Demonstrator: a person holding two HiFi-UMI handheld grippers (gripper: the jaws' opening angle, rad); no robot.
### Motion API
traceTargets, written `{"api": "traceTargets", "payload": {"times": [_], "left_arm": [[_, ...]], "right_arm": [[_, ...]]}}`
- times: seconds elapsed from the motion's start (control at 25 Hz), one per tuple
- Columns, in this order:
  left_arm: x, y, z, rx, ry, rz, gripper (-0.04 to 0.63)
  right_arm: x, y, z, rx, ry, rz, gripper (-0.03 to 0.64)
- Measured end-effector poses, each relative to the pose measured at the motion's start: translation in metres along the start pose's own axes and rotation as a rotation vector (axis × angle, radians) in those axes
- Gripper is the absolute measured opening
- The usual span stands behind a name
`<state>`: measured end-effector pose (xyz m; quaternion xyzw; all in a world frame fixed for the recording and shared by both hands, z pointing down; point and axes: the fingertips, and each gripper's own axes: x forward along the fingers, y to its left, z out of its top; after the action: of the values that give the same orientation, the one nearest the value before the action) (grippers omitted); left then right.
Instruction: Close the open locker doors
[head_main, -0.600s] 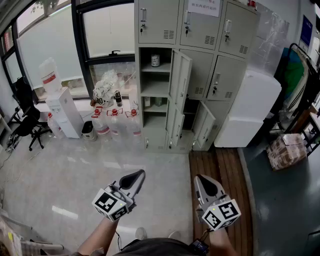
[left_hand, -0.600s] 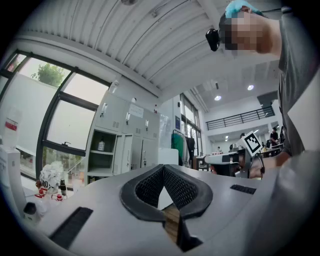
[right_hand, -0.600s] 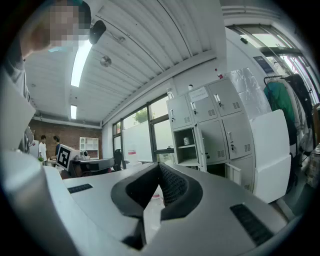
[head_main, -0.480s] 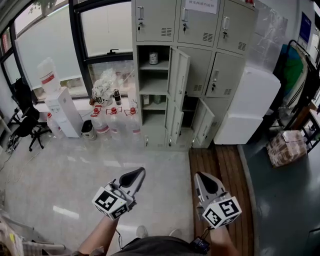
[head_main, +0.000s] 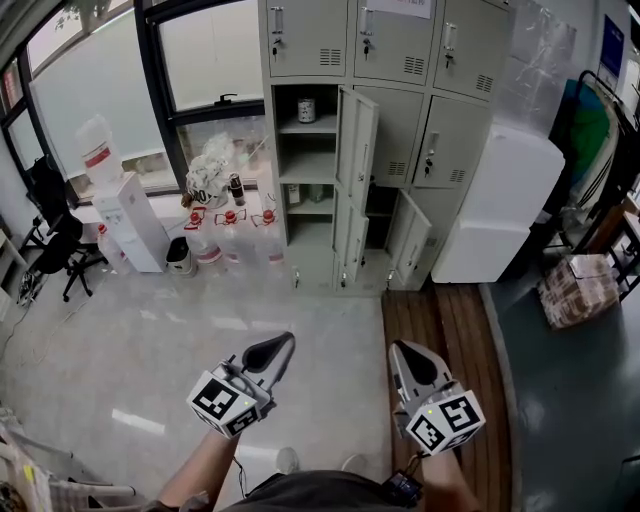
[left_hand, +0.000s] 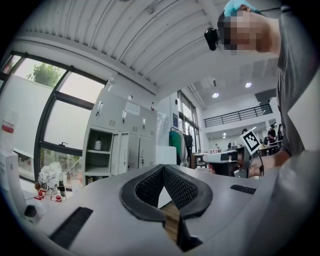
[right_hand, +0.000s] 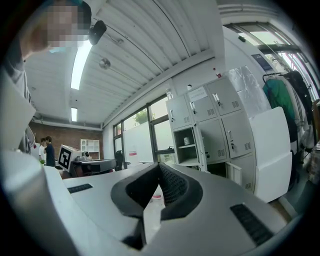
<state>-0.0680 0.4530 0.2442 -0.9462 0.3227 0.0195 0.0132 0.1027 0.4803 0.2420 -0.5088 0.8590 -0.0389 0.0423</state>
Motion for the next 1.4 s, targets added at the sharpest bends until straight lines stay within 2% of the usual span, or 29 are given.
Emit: {"api": "traceTargets", "payload": {"times": [0.4,0.96,1.4], "left_arm": [[0.015,-0.023,-0.002,-0.009,-0.002,0.036,0.012],[0.035,-0.081,-0.01,-0.009,-0.006,0.084,0.011],[0.033,-0.067,-0.004,-0.003,-0.012,0.123,0.011]], "right_arm": [[-0.013,-0.019,-0.004,0.01,0.005,0.01,0.012],[-0.055,-0.05,0.0,-0.004,-0.011,0.059,0.012],[-0.042,-0.056,0.007,0.048,-0.031,0.085,0.012]]}}
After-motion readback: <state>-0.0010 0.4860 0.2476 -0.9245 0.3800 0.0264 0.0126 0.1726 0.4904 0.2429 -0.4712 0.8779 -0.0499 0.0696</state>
